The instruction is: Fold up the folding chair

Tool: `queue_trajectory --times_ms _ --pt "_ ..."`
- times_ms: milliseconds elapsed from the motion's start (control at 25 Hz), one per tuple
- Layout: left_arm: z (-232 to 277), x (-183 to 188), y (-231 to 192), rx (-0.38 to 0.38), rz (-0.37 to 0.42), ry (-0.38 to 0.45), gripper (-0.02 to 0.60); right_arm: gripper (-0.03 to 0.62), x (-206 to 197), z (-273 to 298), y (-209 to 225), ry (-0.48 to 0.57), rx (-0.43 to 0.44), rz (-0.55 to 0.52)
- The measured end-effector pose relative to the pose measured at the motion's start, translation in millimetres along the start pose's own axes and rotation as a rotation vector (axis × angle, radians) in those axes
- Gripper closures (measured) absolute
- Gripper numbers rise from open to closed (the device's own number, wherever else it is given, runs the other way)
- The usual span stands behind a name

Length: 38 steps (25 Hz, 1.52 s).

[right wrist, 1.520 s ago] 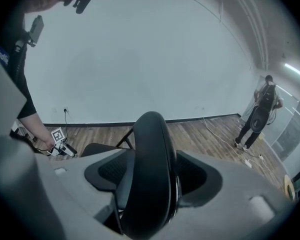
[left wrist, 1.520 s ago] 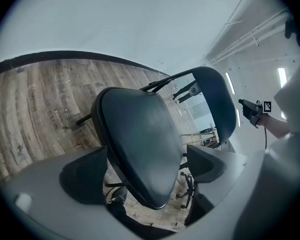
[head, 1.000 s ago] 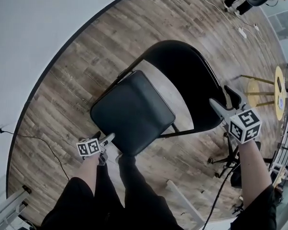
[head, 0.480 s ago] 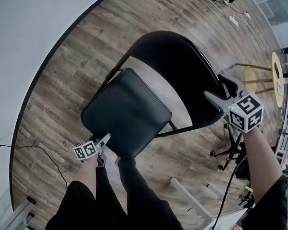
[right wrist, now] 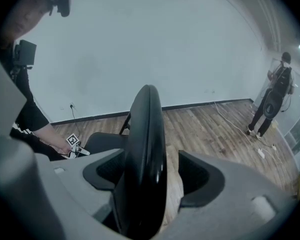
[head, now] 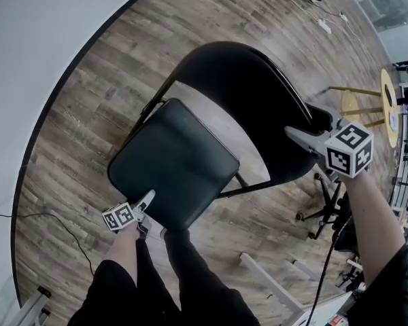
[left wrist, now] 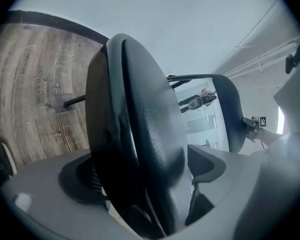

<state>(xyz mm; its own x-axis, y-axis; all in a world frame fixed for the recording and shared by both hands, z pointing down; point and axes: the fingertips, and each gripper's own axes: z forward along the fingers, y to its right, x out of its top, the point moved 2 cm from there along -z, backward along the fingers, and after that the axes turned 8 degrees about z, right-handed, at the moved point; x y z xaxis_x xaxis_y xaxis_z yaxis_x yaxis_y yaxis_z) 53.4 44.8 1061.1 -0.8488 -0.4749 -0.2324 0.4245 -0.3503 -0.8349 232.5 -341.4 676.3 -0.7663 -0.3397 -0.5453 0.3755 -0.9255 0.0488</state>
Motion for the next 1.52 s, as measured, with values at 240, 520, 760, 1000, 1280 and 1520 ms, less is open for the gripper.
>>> queue_trajectory --times_ms 240,520,760,1000,1280,1520 --pt "10 -1 1 -0.043 -0.057 -0.012 0.112 0.27 -9 12 -7 -0.093 0.075 0.005" --pt "11 -1 3 -0.089 -0.091 -0.016 0.16 0.33 -27 18 -18 -0.195 0.121 -0.121" --pt "7 -3 6 -0.115 -0.113 -0.038 0.178 0.358 -27 15 -22 -0.195 0.134 -0.123" --pt "3 -6 12 -0.14 -0.131 -0.038 0.2 0.378 -23 8 -28 -0.19 0.14 -0.104" --pt "-5 -11 25 -0.141 -0.148 -0.032 0.222 0.391 -19 -1 -38 -0.184 0.139 -0.107" --pt "-10 -14 35 -0.135 -0.159 -0.03 0.233 0.398 -17 -8 -45 -0.174 0.131 -0.119"
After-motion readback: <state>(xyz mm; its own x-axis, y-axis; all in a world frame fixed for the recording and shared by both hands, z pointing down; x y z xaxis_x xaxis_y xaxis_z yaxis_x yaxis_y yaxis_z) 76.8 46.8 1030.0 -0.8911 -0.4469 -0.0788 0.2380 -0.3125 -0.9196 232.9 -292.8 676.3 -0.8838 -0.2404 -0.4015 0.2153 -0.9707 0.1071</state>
